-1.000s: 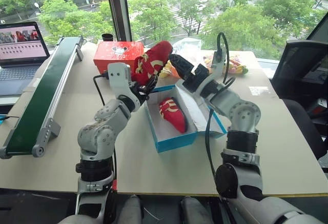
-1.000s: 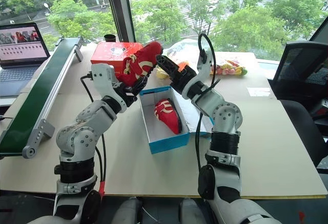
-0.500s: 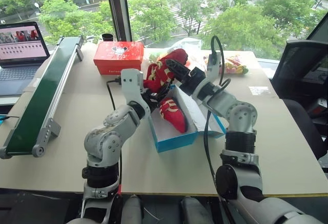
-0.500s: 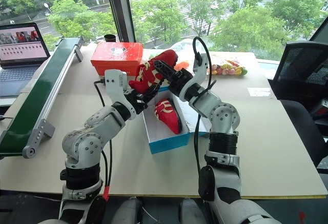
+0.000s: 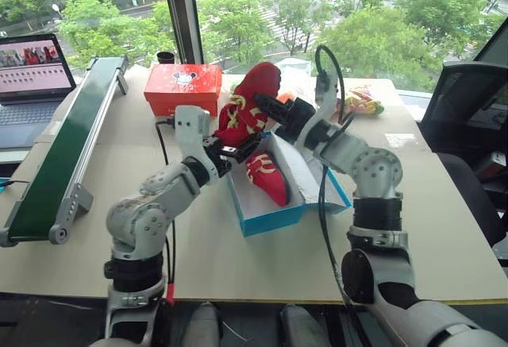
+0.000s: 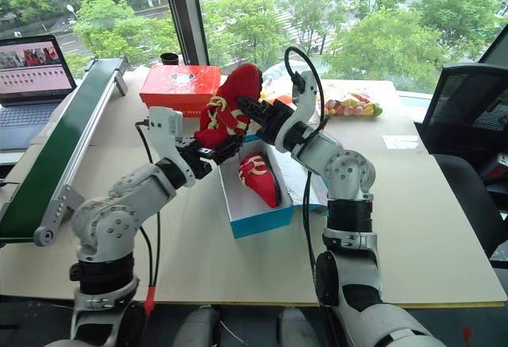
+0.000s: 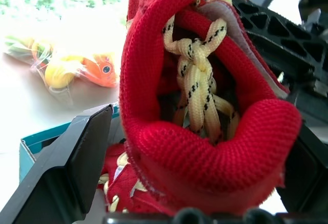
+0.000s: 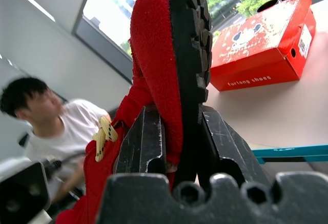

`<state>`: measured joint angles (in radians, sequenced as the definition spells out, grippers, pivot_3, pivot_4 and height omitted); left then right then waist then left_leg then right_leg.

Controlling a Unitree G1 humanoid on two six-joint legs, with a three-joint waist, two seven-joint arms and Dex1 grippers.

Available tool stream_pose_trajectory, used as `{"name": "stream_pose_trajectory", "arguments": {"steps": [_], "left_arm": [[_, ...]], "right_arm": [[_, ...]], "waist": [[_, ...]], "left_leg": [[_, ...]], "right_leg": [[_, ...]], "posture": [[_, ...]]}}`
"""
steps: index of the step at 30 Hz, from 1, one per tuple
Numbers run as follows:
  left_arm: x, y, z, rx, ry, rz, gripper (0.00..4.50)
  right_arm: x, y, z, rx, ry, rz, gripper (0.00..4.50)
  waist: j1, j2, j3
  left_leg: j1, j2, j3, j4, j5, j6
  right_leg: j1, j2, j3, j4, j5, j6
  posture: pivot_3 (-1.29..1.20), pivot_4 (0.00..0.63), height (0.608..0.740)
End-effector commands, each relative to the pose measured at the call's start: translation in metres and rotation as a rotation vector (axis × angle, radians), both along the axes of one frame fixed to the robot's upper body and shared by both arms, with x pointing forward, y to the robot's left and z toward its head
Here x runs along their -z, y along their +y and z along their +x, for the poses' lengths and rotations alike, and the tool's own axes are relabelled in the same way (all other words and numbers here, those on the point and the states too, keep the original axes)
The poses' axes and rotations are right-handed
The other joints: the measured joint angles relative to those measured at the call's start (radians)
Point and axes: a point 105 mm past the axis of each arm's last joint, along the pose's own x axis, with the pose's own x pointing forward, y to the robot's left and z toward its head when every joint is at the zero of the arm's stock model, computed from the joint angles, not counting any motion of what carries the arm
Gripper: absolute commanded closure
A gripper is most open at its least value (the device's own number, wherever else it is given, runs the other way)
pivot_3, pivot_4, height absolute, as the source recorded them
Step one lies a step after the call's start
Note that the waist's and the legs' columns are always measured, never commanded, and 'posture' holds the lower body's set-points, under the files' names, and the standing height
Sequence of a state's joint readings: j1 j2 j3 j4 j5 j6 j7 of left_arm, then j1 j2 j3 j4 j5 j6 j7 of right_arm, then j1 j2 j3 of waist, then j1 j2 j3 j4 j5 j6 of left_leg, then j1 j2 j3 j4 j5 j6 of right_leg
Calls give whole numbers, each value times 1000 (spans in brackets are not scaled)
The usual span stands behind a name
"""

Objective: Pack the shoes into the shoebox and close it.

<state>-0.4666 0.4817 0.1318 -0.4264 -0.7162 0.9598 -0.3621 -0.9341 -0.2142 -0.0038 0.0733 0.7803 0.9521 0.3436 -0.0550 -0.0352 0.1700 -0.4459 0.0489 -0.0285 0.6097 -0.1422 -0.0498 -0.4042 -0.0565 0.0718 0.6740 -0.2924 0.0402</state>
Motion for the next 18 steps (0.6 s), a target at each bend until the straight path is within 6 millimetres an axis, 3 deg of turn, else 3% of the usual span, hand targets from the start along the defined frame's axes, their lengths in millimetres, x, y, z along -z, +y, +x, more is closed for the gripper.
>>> {"name": "stream_pose_trajectory", "arguments": {"steps": [1,4,9,15,18], "left_arm": [[-2,60,6,-176,-15,96,0],[2,80,4,-217,1,152,0],[6,80,-3,-217,4,154,0],[20,93,-10,-261,41,169,0],[22,96,-11,-264,50,176,0]], "right_arm": [[-5,-12,-5,-6,-108,-128,4115],[11,-8,-6,-42,-84,-151,4115],[29,-20,9,-1,-72,-177,4115],[3,-43,22,45,-137,-181,4115],[3,-47,23,50,-153,-207,4115]], "waist": [[2,0,0],[9,0,0],[18,0,0],[14,0,0],[8,0,1]], "left_leg": [[0,0,0,0,0,0],[-1,0,0,0,0,0],[-1,0,0,1,0,0],[-1,0,1,0,0,0],[-1,1,1,0,0,0]], "right_leg": [[0,0,0,-1,0,0],[1,0,0,-2,0,0],[1,0,-1,-2,0,0],[0,-1,0,-3,0,0],[0,0,0,-2,0,0]], "posture": [[0,150,739],[0,150,739],[0,150,739],[0,150,739],[0,150,739]]}}
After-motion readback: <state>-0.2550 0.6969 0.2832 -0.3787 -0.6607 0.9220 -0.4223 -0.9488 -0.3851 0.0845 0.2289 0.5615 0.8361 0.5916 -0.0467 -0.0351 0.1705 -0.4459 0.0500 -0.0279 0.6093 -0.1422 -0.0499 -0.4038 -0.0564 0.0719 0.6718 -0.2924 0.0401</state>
